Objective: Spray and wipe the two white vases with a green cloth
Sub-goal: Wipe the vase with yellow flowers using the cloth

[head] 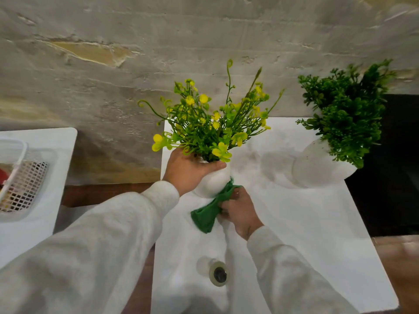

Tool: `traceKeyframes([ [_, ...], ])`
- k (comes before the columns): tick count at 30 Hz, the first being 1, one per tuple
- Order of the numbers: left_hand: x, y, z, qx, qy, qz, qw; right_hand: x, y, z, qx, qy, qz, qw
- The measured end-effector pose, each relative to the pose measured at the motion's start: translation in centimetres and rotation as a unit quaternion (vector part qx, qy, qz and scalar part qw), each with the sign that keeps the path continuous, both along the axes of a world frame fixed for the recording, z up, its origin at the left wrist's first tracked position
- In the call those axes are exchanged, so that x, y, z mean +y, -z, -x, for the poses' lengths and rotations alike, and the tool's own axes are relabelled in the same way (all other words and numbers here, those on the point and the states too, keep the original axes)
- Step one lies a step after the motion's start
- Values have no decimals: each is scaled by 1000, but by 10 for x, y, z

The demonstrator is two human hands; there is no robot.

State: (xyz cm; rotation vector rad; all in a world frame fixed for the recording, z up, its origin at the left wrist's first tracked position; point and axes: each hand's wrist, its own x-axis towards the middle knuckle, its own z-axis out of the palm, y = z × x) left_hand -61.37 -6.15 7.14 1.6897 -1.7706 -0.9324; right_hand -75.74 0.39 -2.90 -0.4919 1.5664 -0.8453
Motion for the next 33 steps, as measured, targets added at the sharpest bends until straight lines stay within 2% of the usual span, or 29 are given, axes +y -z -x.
traceKeyframes([
  [3,4,2,-1,18,-13,-2,1000,11,-8,-5,-4,48,14,999],
  [5,8,10,-6,33,-26,-13,999,18,-20,-1,8,43,26,999],
  [14,56,57,-45,160,-52,-95,981,34,-44,0,87,-113,140,980],
  [20,80,57,-45,267,28,-170,948,25,-52,-13,158,-188,195,950],
  [25,81,65,-41,323,-67,-130,935,18,-61,-12,116,-259,204,937],
  [28,79,71,-46,335,-128,-136,924,15,-71,-6,75,-221,212,949],
  [31,78,75,-55,345,-213,-149,902,5,-79,6,119,-89,215,965],
  [33,75,79,-64,338,-278,-138,889,-7,-81,14,165,-57,218,960],
])
